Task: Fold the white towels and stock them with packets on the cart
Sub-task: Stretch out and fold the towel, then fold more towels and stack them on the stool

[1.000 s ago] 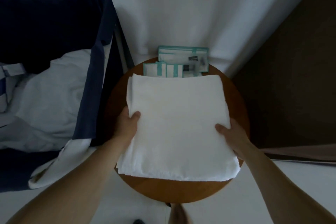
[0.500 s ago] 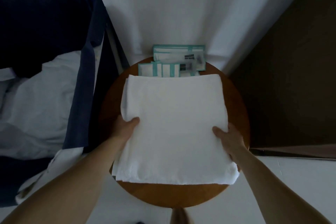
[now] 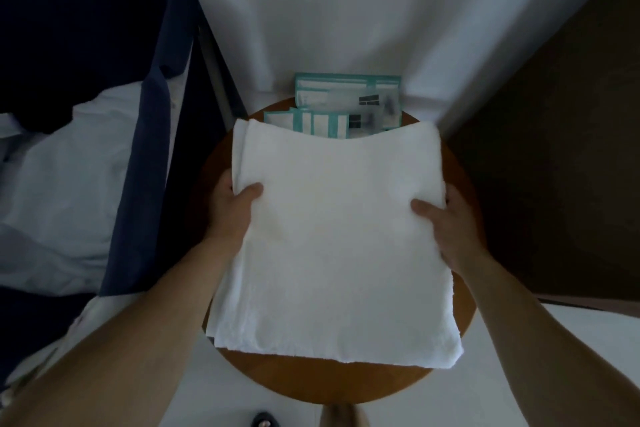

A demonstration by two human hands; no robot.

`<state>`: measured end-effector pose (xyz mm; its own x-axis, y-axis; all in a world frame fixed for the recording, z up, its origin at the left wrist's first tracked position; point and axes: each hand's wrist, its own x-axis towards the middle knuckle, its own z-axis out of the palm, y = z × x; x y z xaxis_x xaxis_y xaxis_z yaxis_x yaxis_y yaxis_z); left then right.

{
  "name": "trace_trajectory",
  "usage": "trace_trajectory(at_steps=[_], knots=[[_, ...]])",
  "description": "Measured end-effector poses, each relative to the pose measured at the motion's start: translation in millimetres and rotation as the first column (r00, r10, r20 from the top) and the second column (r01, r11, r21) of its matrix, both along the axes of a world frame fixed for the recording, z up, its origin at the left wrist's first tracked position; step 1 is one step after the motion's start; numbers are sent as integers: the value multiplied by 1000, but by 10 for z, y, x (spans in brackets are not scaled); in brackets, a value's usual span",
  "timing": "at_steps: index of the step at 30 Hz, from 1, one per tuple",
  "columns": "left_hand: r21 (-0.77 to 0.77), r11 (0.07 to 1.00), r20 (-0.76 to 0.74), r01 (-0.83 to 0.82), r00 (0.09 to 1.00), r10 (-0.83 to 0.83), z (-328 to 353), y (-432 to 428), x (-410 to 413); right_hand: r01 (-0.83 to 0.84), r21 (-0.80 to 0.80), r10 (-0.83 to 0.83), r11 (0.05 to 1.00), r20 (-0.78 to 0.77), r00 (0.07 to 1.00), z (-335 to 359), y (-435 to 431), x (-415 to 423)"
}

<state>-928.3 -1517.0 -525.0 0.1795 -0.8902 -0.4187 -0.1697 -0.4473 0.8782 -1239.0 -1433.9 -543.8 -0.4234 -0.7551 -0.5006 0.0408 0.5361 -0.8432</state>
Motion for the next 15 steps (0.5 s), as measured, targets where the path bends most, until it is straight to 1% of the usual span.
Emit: trace_trajectory(at_steps=[2,3,4,5,6,7,8,9,10,11,12,13,14,15], knots=[[29,999,82,26,996,-28,-108,-13,15,3,50,1,999,-89,996,-74,41,3],[76,996,145,55,987,-66,-173,-48,20,-9,116,27,993,-159,987,-120,34,3],[119,989,239,84,965,-110,-226,-76,21,-17,180,63,984,-252,966,-151,14,18],[139,984,368,110,917,-155,-265,-89,11,-27,223,111,975,-373,921,-148,-7,58],[129,980,524,152,828,-198,-285,-77,-13,-35,224,150,974,-520,841,-140,-34,106],[104,966,678,238,693,-244,-283,-29,-49,-63,192,176,979,-659,731,-93,-54,170],[93,921,787,379,539,-301,-283,46,-91,-135,151,202,979,-778,595,-56,-52,248],[115,835,844,537,391,-367,-292,136,-131,-241,140,239,960,-859,452,-57,-36,330],[173,730,860,662,260,-440,-319,221,-164,-346,185,301,920,-898,320,-98,-10,394],[247,637,845,730,160,-511,-359,298,-180,-430,282,403,858,-888,220,-147,7,451],[318,578,812,751,98,-575,-393,346,-183,-480,403,531,779,-832,163,-216,21,485],[372,549,781,748,68,-621,-414,361,-179,-506,494,630,707,-765,132,-274,36,505],[401,539,762,741,57,-645,-423,349,-173,-518,553,696,653,-708,121,-305,42,501],[423,529,751,736,42,-659,-403,323,-173,-526,573,722,628,-681,119,-317,46,480]])
